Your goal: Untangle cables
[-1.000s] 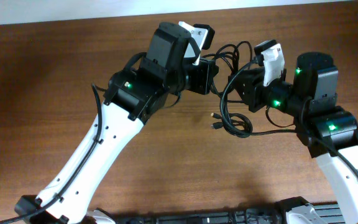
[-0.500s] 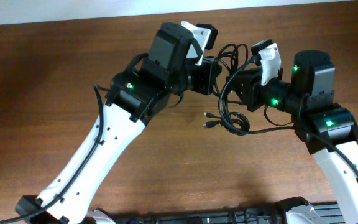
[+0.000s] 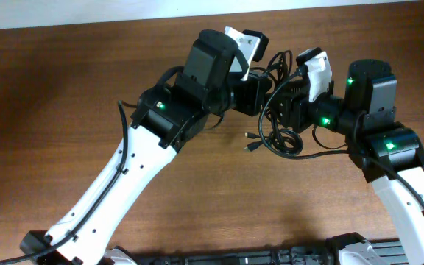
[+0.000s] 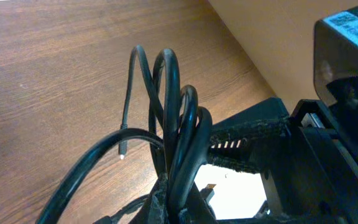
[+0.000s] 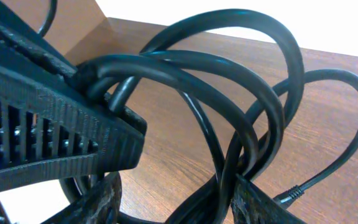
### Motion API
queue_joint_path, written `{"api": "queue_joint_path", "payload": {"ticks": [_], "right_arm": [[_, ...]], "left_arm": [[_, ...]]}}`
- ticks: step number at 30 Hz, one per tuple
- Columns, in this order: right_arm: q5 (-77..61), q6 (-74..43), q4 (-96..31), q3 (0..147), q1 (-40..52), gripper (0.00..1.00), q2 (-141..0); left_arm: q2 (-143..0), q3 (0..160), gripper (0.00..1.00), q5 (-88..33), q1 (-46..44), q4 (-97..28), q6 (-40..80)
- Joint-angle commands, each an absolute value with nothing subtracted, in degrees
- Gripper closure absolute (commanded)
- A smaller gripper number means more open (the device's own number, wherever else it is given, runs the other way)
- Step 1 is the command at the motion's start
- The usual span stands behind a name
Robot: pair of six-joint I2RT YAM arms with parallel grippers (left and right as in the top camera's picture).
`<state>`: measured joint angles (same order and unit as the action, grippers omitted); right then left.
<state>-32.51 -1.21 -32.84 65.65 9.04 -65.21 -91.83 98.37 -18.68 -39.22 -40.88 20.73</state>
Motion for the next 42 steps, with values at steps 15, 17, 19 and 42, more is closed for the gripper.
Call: {"api": "queue_joint_path", "payload": {"ticks": [15,17,19,42], "right_arm": [[-26.26,-0.86,-34.59,65.8,9.34,0.53,-65.25],[-26.26,-0.84,-34.63,65.8,9.34,0.54,-65.25],[-26.22,-0.84,-34.63,65.8,9.34,0.54,-65.25],[-26.94,-0.84,-34.59,65.8,9.34,0.96,-65.19]], "left_arm": [[-91.98,99.48,1.0,-20.86,-39.99,-42.26,15.68],[-91.98,99.48,1.0,-21.15,-39.99,-42.24,15.68],[-91.98,99.48,1.0,-22.7,-39.99,-42.09,15.68],[-91.98,99.48,1.0,-10.11,-39.59,-42.09,19.53]]}}
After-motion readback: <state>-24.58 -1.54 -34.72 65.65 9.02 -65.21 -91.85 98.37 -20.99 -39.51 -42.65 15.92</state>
